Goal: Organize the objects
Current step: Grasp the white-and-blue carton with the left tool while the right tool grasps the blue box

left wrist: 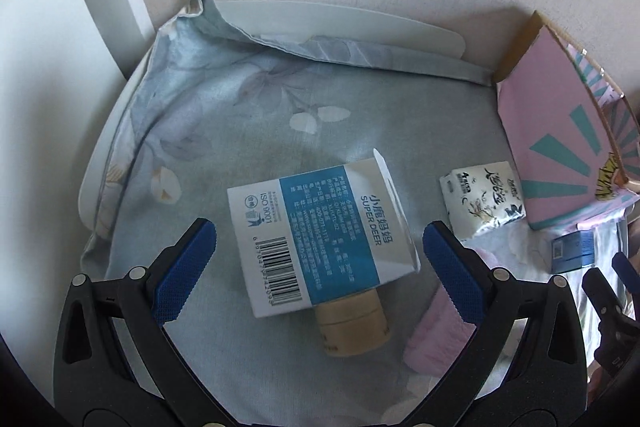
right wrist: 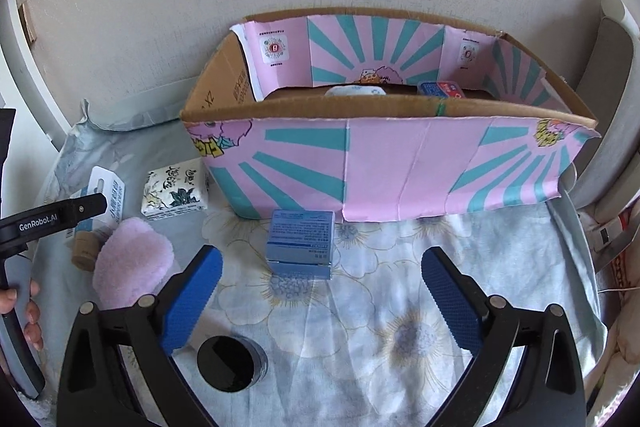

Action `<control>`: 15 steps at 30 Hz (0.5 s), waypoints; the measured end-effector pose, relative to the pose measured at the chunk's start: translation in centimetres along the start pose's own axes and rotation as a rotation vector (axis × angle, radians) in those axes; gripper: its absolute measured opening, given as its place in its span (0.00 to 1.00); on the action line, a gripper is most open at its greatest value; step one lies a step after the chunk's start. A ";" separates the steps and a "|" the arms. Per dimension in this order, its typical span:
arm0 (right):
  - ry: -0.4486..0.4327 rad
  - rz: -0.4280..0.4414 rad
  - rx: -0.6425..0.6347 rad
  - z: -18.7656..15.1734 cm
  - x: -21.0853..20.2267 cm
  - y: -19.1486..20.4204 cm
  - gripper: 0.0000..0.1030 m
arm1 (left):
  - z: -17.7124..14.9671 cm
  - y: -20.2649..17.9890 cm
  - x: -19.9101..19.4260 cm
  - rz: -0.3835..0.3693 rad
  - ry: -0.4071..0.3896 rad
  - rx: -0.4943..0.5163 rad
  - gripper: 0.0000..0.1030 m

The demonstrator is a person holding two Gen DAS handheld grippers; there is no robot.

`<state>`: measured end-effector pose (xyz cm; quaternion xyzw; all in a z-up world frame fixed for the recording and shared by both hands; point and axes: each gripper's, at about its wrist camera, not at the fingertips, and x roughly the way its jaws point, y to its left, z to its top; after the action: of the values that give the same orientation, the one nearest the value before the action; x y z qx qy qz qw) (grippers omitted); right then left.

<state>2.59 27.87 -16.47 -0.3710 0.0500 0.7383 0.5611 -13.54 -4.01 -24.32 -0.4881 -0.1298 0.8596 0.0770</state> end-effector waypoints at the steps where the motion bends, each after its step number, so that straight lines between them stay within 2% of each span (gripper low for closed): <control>1: 0.002 0.002 -0.002 0.0 0.3 0.1 0.93 | 0.0 0.0 0.2 0.005 0.001 0.002 1.00; 6: 0.014 -0.022 -0.020 0.1 1.6 0.8 0.84 | 0.1 0.0 1.3 0.012 0.020 0.001 1.00; 9: 0.030 -0.026 -0.011 0.2 2.3 0.9 0.78 | 0.3 -0.2 1.6 0.012 0.023 0.006 0.95; 10: 0.035 -0.025 -0.011 0.3 2.6 0.9 0.73 | 0.4 -0.2 1.7 0.084 0.005 -0.104 0.94; 12: 0.044 -0.024 -0.013 0.4 3.0 1.0 0.68 | 0.5 -0.4 1.9 0.101 0.002 -0.089 0.92; 14: 0.054 -0.027 -0.011 0.4 3.4 1.1 0.57 | 0.5 -0.5 1.9 0.106 -0.002 -0.076 0.91; 15: 0.058 -0.027 -0.011 0.4 3.6 1.1 0.55 | 0.6 -0.5 1.9 0.106 -0.003 -0.069 0.91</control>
<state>1.09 30.51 -18.76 -0.3958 0.0573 0.7198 0.5674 -15.03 -3.10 -25.47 -0.4954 -0.1334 0.8582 0.0146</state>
